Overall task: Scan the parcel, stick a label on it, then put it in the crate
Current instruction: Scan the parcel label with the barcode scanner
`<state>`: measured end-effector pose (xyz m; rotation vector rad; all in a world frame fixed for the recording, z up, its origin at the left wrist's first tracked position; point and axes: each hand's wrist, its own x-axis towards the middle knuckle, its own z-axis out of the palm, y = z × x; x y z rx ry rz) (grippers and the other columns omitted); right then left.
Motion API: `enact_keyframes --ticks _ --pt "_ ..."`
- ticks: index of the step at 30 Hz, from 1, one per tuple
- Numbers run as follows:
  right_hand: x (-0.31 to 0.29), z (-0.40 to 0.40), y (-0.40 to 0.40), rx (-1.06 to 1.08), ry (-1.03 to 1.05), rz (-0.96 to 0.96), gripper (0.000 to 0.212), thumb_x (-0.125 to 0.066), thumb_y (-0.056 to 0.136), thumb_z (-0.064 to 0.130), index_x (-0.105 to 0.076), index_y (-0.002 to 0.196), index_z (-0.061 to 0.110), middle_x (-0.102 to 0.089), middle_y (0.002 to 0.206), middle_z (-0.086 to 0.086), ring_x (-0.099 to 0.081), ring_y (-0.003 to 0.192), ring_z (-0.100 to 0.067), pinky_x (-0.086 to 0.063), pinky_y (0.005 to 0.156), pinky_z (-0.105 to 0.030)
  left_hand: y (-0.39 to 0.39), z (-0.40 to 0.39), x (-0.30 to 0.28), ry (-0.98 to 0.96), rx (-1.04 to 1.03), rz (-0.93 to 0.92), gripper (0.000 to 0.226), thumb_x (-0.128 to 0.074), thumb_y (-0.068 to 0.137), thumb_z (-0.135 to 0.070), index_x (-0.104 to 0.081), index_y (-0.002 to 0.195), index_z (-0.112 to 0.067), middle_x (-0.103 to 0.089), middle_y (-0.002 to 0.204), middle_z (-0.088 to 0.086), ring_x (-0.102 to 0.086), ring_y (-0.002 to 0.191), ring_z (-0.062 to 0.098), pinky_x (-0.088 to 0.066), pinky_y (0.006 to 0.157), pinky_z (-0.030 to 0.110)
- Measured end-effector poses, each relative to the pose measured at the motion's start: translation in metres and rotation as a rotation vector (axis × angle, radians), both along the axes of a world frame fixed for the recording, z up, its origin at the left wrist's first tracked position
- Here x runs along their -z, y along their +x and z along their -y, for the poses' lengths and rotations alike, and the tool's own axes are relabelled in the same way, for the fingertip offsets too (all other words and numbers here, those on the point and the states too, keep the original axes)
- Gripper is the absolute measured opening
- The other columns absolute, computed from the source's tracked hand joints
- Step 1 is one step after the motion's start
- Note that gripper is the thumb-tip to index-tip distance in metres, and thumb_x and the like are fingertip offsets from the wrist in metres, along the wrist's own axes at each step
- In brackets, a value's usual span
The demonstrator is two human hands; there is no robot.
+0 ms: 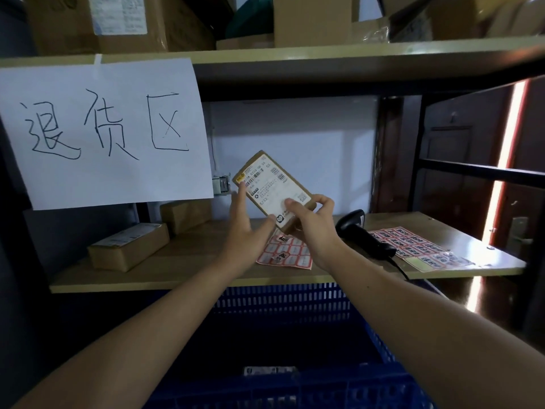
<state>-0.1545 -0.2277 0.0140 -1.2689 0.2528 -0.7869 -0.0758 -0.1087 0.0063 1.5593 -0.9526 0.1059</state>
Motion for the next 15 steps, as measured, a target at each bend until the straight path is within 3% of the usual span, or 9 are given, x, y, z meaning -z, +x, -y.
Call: enact_keyframes --ticks 2,5,9,13,15 --pt "0.003 -0.003 0.003 -0.032 0.066 0.026 0.059 -0.075 0.081 0.021 -0.034 0.122 0.023 -0.063 0.126 -0.024 -0.068 0.099 -0.033 -0.058 0.091 -0.051 -0.005 0.009 -0.005 -0.092 0.071 -0.280 0.080 -0.061 0.090 -0.031 -0.007 0.149 -0.040 -0.036 0.139 -0.017 -0.055 0.106 0.003 -0.052 0.084 0.023" --pt "0.008 -0.007 0.008 -0.073 0.102 0.031 0.058 -0.075 0.080 0.023 -0.034 0.121 0.023 -0.063 0.126 -0.024 -0.068 0.103 -0.035 -0.055 0.097 -0.056 -0.001 0.015 -0.006 -0.162 0.103 -0.465 0.069 -0.063 0.089 -0.032 -0.023 0.144 -0.032 -0.056 0.133 -0.001 -0.064 0.102 0.016 -0.057 0.083 0.039" --pt "0.015 -0.009 0.010 -0.057 -0.049 -0.070 0.064 -0.075 0.069 0.042 -0.037 0.118 0.027 -0.064 0.128 -0.016 -0.065 0.116 -0.032 -0.050 0.103 -0.050 0.003 0.009 -0.008 -0.219 0.099 -0.479 0.058 -0.063 0.090 -0.021 -0.034 0.141 -0.027 -0.063 0.114 -0.005 -0.064 0.090 0.008 -0.057 0.069 0.028" --pt "0.015 0.001 0.004 -0.023 -0.123 -0.160 0.070 -0.068 0.074 0.055 -0.037 0.132 0.030 -0.062 0.131 -0.012 -0.061 0.119 -0.029 -0.047 0.104 -0.047 0.010 -0.004 -0.013 -0.144 0.117 -0.456 0.051 -0.062 0.090 -0.016 -0.043 0.136 -0.028 -0.066 0.113 -0.002 -0.066 0.094 0.014 -0.057 0.078 0.036" --pt "0.010 0.008 0.001 -0.049 -0.122 -0.161 0.065 -0.064 0.085 0.051 -0.034 0.138 0.026 -0.064 0.130 -0.011 -0.061 0.117 -0.026 -0.049 0.098 -0.041 0.013 -0.010 -0.015 -0.035 0.152 -0.397 0.051 -0.062 0.090 -0.017 -0.043 0.136 -0.030 -0.067 0.115 0.001 -0.067 0.096 0.017 -0.057 0.081 0.039"
